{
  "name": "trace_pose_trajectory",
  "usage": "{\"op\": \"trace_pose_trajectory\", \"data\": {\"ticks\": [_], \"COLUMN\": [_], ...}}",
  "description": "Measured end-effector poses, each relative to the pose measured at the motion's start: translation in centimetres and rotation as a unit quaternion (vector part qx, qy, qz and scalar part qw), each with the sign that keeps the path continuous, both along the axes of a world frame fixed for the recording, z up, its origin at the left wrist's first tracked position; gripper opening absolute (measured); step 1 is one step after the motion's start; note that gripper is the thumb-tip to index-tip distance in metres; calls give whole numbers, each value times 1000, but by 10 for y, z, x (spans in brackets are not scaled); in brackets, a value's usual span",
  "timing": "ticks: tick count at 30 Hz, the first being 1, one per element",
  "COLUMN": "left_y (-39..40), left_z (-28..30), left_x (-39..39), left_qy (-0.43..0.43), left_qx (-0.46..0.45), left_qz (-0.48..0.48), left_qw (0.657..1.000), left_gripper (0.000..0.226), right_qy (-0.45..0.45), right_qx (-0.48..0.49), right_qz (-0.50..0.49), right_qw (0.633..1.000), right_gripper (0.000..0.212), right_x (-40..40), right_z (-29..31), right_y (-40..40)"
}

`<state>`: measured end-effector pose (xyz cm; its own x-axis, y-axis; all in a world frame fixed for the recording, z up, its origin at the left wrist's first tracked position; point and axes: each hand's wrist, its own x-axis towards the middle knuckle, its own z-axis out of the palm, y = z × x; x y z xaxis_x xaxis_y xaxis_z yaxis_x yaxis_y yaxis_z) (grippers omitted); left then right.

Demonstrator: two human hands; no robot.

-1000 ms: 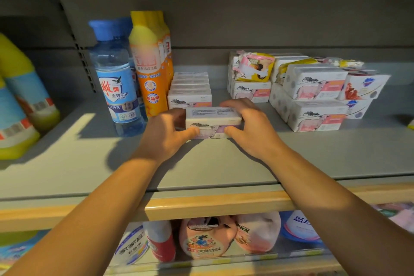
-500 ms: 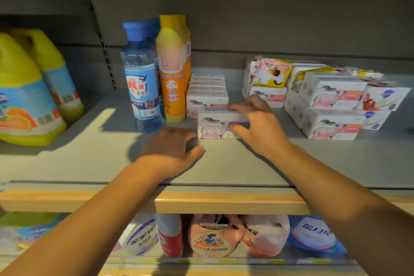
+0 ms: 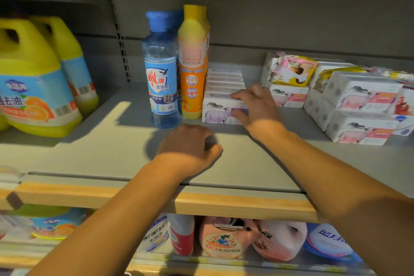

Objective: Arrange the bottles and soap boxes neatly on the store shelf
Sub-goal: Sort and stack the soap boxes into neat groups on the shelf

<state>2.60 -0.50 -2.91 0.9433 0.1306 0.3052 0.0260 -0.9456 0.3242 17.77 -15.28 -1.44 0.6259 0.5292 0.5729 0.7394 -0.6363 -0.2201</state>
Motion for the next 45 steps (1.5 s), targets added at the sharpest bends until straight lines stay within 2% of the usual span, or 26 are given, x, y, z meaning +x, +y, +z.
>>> {"op": "trace_pose_trajectory", "data": {"ticks": [9,13,19,23,26,30,33,37,45], "left_y": [0,0,0,-10,-18,-21,-18,-18,-19], "left_z": [1,1,5,12,12,5,3,2,5], "left_x": [0,-1,9,24,36,38,39,41,34], "left_qy": [-6,-15,-3,-22,-30,-76,-81,-95,-86], "left_qx": [0,-3,4,-43,-23,23,13,5,-26], "left_qz": [-5,-10,-18,-30,-47,-52,-67,-74,-80], "left_qw": [1000,1000,1000,998,998,996,994,993,993], "left_gripper": [24,25,31,36,37,28,27,26,22], "right_qy": [9,49,30,21,-9,-12,-22,-64,-29], "right_qx": [-18,-17,-2,-16,-62,-122,-148,-106,22], "right_qz": [0,11,-99,-145,-189,-215,-241,-238,-129], "right_qw": [1000,999,995,989,980,969,959,963,991], "right_gripper": [43,52,58,64,65,69,65,52,43], "right_x": [-2,-1,33,61,81,105,113,108,55], "right_z": [3,12,40,57,68,78,77,77,75], "right_y": [0,-20,-67,-82,-84,-80,-73,-70,-78]}}
